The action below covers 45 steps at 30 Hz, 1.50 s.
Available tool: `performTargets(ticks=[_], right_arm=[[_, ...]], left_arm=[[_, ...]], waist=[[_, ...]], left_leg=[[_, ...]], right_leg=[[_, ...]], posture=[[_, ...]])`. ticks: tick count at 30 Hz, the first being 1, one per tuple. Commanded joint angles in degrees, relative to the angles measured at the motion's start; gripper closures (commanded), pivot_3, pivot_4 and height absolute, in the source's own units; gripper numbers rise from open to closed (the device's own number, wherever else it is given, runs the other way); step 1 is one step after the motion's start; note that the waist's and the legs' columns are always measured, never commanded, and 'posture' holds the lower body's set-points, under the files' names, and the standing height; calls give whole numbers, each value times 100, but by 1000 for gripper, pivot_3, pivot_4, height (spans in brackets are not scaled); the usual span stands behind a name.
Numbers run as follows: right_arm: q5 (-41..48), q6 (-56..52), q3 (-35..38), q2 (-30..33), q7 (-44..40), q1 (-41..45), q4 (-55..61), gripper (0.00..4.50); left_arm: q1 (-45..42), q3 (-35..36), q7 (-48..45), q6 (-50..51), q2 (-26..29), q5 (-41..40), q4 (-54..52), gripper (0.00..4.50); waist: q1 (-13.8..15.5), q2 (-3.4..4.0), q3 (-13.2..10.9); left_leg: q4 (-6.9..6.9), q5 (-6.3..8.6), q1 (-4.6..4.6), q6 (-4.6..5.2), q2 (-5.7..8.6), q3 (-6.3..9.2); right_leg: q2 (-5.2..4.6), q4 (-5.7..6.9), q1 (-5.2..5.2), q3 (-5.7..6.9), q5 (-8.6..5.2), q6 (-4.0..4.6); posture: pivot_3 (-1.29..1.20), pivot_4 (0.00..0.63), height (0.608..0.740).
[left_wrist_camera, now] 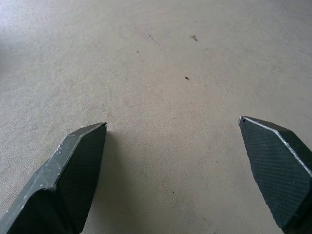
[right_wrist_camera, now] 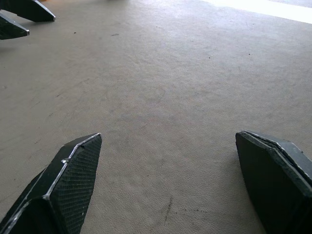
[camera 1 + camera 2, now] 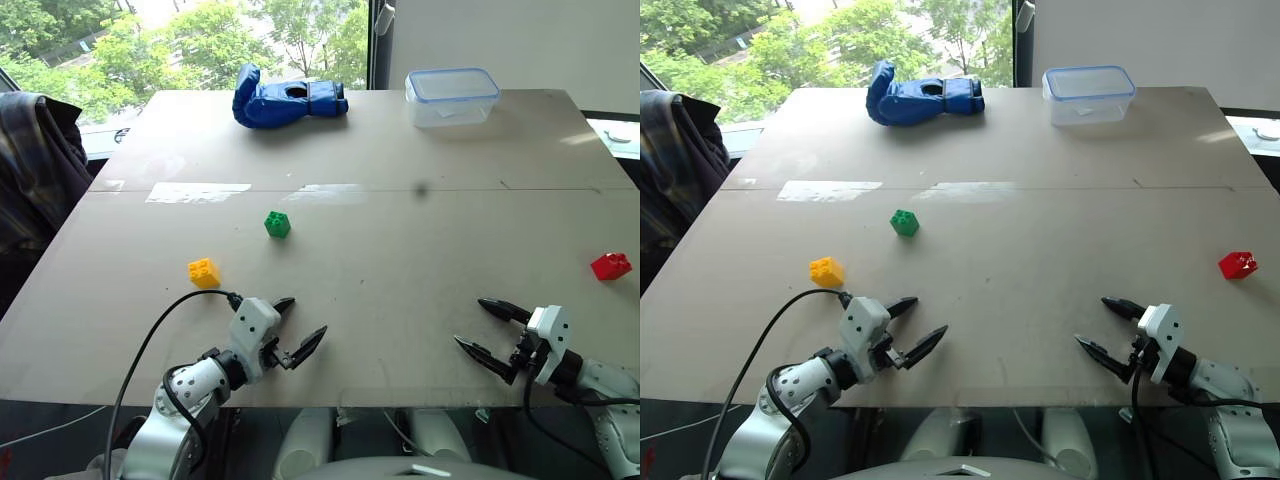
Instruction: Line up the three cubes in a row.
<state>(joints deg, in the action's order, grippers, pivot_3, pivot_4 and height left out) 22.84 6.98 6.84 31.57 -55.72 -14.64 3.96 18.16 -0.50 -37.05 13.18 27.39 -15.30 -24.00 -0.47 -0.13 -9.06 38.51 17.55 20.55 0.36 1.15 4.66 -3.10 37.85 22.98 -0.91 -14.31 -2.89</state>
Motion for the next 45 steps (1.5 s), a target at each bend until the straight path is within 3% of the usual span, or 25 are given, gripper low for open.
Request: performTargets(ticks=[1, 23, 31, 37, 40, 45], right_arm=[[6, 3, 91, 36, 15, -31, -8, 0], [170, -117, 275, -36, 258, -211, 203, 0], [558, -428, 1299, 110, 687, -466, 222, 0], [651, -710, 2165, 243, 1163, -341, -388, 0], [637, -1029, 2374, 375, 1365, -175, -741, 0], [424, -1416, 2408, 490, 1893, 388, -1347, 0]], left_arm=[[14, -134, -35, -30, -4, 37, 38, 55], [-110, -129, -311, -71, 113, -164, -92, 55], [-1261, -274, -611, 783, 392, -620, -639, 55], [-2398, -454, -948, 1803, 671, -1465, -1279, 55], [-3059, -542, -940, 2365, 672, -1874, -1305, 55], [-3772, -821, -908, 2668, 610, -1879, -1140, 55]], waist=[[0, 0, 0], [12, 0, -1], [39, 1, -7], [14, -1, -13], [-6, 2, -12], [-59, 2, -13]], left_leg=[[0, 0, 0, 0, 0, 0], [-1, 0, 4, 0, 1, 4], [-2, 0, 7, 0, 4, 5], [-6, 0, 9, 0, 7, 1], [-7, 0, 7, 0, 6, -2], [-8, -1, 1, 0, 15, -24]], right_leg=[[0, 0, 0, 0, 0, 0], [-1, -2, 0, 0, 0, 0], [1, -2, 3, 6, 0, -1], [0, -3, 4, 4, 1, -1], [5, -1, 4, 2, 1, -1], [11, 2, 4, -15, 2, -2]], posture=[[0, 150, 740], [0, 150, 740], [0, 150, 740], [0, 150, 740], [0, 150, 740], [0, 150, 740]])
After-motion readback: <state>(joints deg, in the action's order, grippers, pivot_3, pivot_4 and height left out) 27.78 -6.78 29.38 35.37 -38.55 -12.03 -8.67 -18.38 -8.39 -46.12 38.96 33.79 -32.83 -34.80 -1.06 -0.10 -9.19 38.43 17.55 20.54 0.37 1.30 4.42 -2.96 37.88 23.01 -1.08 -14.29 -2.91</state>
